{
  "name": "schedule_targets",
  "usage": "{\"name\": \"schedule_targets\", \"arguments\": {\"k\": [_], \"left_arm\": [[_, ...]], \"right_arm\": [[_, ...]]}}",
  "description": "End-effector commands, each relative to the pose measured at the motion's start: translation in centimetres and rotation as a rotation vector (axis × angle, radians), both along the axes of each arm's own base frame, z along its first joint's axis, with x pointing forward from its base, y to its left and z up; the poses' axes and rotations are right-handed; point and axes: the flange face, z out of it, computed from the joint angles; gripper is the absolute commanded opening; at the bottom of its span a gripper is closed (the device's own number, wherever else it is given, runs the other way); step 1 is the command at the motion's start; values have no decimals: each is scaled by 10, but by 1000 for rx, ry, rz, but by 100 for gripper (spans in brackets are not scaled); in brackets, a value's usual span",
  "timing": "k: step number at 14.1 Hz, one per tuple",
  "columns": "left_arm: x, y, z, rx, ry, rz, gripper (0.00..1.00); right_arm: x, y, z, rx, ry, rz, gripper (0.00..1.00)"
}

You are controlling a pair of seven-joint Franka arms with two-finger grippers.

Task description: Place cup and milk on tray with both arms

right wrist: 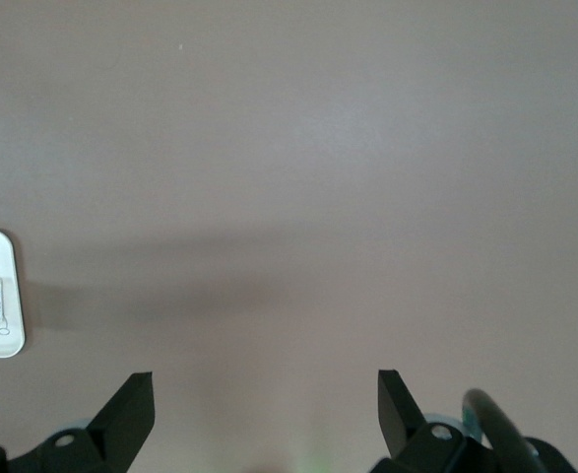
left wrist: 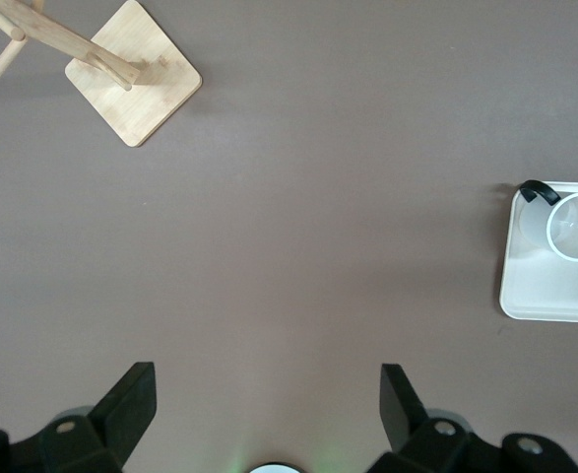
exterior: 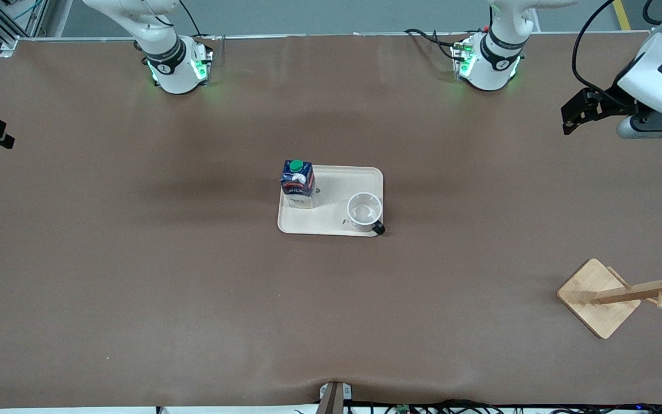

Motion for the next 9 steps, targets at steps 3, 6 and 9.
{"name": "schedule_targets", "arguments": {"k": [3, 6, 9], "left_arm": [[2, 3, 6, -10, 2, -11, 100], [1, 1, 7, -10, 2, -14, 100], [1, 0, 7, -10, 2, -15, 100]], "right_arm": [[3, 2, 8, 12, -16, -3, 100], [3, 4, 9, 12, -22, 2, 100], [6, 4, 11, 6, -48, 2, 100]]}}
